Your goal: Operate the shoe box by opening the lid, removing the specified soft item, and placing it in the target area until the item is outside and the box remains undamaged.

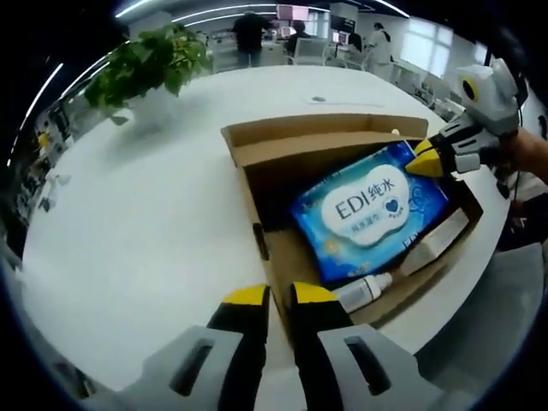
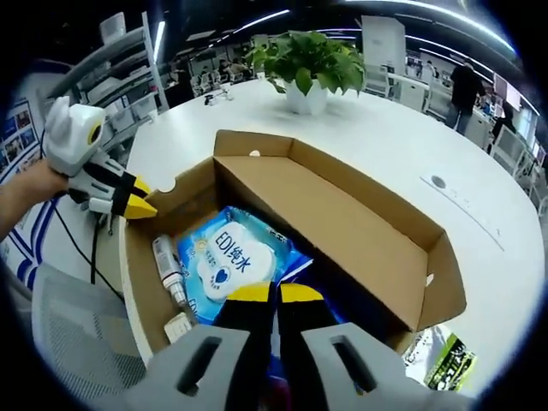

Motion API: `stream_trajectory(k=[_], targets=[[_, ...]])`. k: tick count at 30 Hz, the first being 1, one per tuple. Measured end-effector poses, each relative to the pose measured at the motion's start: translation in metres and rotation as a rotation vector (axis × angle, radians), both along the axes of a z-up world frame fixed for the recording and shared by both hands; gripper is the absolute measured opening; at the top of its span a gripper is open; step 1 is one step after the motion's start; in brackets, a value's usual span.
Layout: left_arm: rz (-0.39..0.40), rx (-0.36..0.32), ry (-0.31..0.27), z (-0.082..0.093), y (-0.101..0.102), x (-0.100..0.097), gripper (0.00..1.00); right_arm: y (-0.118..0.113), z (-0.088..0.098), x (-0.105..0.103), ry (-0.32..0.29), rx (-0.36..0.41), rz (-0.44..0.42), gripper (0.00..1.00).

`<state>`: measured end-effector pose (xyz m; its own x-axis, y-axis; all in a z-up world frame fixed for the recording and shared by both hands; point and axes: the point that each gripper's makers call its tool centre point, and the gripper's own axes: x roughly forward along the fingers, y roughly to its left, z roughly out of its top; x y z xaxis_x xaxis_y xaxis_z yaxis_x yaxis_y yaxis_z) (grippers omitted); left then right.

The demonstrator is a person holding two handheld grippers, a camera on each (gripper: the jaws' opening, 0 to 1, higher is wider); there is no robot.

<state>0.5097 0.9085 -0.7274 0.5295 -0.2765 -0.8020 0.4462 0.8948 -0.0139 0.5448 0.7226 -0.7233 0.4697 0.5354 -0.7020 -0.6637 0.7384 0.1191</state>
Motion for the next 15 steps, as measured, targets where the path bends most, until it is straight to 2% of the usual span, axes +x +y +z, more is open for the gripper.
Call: stream_trajectory(k=[8, 15], targets=[[-0.022, 0.012, -0.035, 0.015, -0.006, 0.007, 0.14, -0.006, 0.000, -0.004, 0.003, 0.001, -0.009, 0.00], [-0.041, 0.024, -0.057, 0.020, -0.011, 0.012, 0.19, -0.012, -0.001, -0.006, 0.013, 0.000, -0.023, 0.00]])
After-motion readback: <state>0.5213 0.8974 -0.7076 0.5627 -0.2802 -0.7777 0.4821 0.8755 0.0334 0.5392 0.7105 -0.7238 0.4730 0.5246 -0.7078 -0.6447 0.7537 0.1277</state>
